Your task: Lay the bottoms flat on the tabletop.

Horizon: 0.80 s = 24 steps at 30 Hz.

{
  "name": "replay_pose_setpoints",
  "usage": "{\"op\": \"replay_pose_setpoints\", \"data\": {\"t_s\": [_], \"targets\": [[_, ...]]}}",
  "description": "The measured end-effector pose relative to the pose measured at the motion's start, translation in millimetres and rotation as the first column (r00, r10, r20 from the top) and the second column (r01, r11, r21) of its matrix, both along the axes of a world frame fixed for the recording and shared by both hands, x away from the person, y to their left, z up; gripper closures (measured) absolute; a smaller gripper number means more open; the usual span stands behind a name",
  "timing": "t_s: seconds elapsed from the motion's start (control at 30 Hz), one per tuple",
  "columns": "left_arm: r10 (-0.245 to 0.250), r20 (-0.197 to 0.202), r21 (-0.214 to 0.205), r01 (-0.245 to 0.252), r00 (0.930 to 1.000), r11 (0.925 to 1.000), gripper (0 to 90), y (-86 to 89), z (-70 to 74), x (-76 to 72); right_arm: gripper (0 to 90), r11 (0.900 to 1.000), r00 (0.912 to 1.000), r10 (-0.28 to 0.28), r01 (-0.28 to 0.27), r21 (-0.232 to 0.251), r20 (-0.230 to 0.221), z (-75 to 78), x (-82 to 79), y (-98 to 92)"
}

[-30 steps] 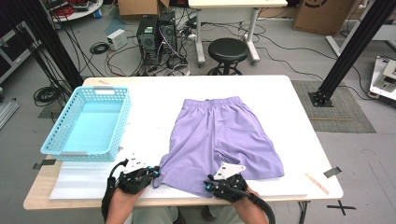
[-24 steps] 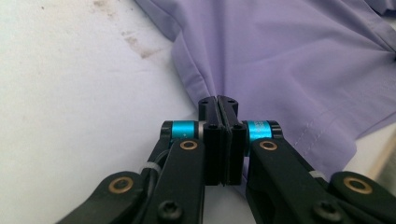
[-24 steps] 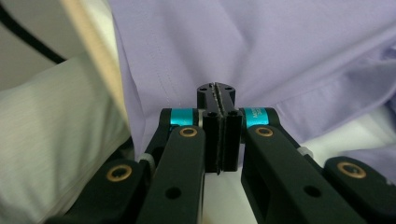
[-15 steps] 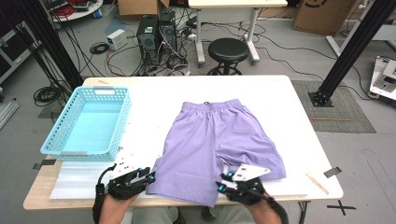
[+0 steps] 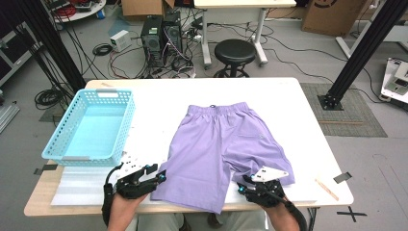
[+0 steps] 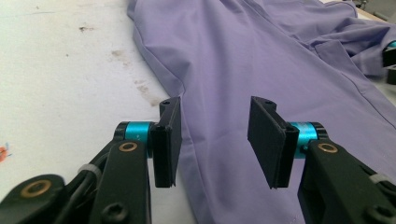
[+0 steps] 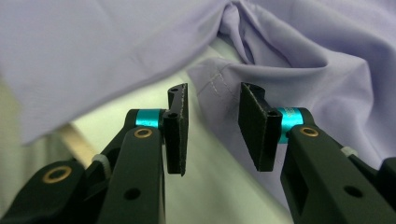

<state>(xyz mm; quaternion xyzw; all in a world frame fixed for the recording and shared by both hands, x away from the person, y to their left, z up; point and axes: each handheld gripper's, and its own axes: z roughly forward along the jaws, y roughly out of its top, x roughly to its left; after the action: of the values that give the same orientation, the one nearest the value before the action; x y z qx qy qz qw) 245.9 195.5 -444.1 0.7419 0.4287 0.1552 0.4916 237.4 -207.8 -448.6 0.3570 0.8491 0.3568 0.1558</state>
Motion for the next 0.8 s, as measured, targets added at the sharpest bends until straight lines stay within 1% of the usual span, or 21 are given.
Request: {"op": "replay_pose_setpoints", "data": {"t_s": [0.03, 0.07, 0.13, 0.17, 0.27, 0.3, 0.33, 0.37, 0.4, 0.43, 0.47, 0.57, 0.6, 0.63, 0.67, 0.7, 0.73, 0.77, 0.8], "targets": [[-0.003, 0.001, 0.003, 0.003, 1.0000, 1.0000, 54.6, -0.4, -0.2, 0.3, 66.7, 1.0000, 0.9999, -0.002, 0.002, -0.007, 0.012, -1.1, 1.2, 1.8], [-0.002, 0.000, 0.003, 0.002, 1.0000, 1.0000, 54.6, -0.8, -0.3, 0.4, 71.5, 0.9999, 0.9999, -0.005, 0.005, -0.015, 0.016, -0.9, 2.6, 2.9], [-0.001, 0.001, 0.005, 0.001, 1.0000, 1.0000, 54.7, -0.9, -1.0, 0.8, 85.3, 0.9991, 0.9995, -0.009, 0.010, -0.042, 0.029, 0.3, 5.3, 2.6], [-0.003, -0.003, 0.004, 0.003, 1.0000, 1.0000, 54.7, -0.9, -1.3, 1.0, 89.1, 0.9985, 0.9994, -0.009, 0.011, -0.053, 0.033, 0.8, 6.5, 1.3], [-0.001, -0.003, 0.004, 0.001, 1.0000, 1.0000, 54.8, -0.1, -1.7, 0.6, 89.9, 0.9992, 0.9999, 0.009, -0.009, -0.038, 0.007, 2.3, 8.2, -4.6], [-0.003, -0.001, 0.004, 0.003, 1.0000, 1.0000, 54.9, 0.3, -1.8, 0.5, 90.0, 0.9990, 0.9998, 0.018, -0.018, -0.041, -0.001, 3.2, 6.8, -6.8], [-0.003, -0.003, 0.004, 0.003, 1.0000, 1.0000, 54.9, 0.8, -1.8, 0.2, 90.0, 0.9990, 0.9996, 0.028, -0.028, -0.035, -0.006, 3.8, 4.6, -9.5], [-0.002, -0.002, 0.002, 0.002, 1.0000, 1.0000, 55.1, 1.1, -2.0, 0.1, 90.0, 0.9988, 0.9989, 0.042, -0.042, -0.026, -0.022, 4.5, 1.2, -12.4], [-0.004, -0.001, 0.003, 0.004, 1.0000, 1.0000, 55.1, 1.7, -1.9, 0.1, 90.0, 0.9972, 0.9971, 0.072, -0.073, -0.020, -0.026, 4.9, -2.3, -16.0], [-0.004, -0.001, 0.003, 0.004, 1.0000, 1.0000, 55.1, 1.7, -1.9, 0.1, 90.0, 0.9972, 0.9971, 0.072, -0.073, -0.020, -0.026, 4.9, -2.3, -16.0], [0.000, -0.002, 0.001, 0.000, 1.0000, 1.0000, 55.2, 2.6, -2.0, -0.2, 90.0, 0.9920, 0.9909, 0.126, -0.126, 0.000, -0.046, 6.3, -13.3, -24.7], [0.003, 0.002, -0.004, -0.003, 1.0000, 1.0000, 55.1, 2.7, -1.5, 0.3, 89.8, 0.9871, 0.9860, 0.159, -0.158, 0.027, -0.050, 10.7, -24.9, -35.0], [0.003, 0.001, -0.008, -0.003, 1.0000, 1.0000, 55.1, 2.3, -1.2, 0.4, 89.7, 0.9835, 0.9828, 0.178, -0.176, 0.042, -0.050, 13.4, -27.6, -38.3], [0.001, 0.002, -0.006, -0.001, 1.0000, 1.0000, 55.2, 2.3, -0.9, 0.5, 89.2, 0.9815, 0.9816, 0.187, -0.184, 0.053, -0.040, 16.5, -29.6, -41.1], [0.001, 0.003, -0.006, 0.000, 1.0000, 1.0000, 55.1, 1.7, -0.6, 0.7, 86.9, 0.9809, 0.9817, 0.187, -0.184, 0.061, -0.036, 19.3, -30.9, -42.7], [-0.002, 0.003, -0.004, 0.002, 1.0000, 1.0000, 55.1, 1.3, -0.4, 0.9, 77.6, 0.9820, 0.9846, 0.174, -0.171, 0.080, -0.023, 24.0, -31.5, -45.3], [-0.002, 0.003, -0.007, 0.002, 1.0000, 1.0000, 55.1, 0.6, -0.6, 1.1, 72.8, 0.9836, 0.9892, 0.146, -0.144, 0.109, -0.015, 27.2, -30.2, -47.3], [-0.001, 0.002, -0.010, 0.001, 1.0000, 1.0000, 55.1, 0.1, -0.8, 1.2, 70.8, 0.9845, 0.9926, 0.121, -0.119, 0.129, -0.009, 29.7, -28.3, -48.6], [-0.002, 0.003, -0.009, 0.002, 1.0000, 1.0000, 55.1, -0.2, -0.7, 1.1, 66.4, 0.9849, 0.9945, 0.105, -0.104, 0.139, 0.001, 30.9, -26.6, -49.1]]}}
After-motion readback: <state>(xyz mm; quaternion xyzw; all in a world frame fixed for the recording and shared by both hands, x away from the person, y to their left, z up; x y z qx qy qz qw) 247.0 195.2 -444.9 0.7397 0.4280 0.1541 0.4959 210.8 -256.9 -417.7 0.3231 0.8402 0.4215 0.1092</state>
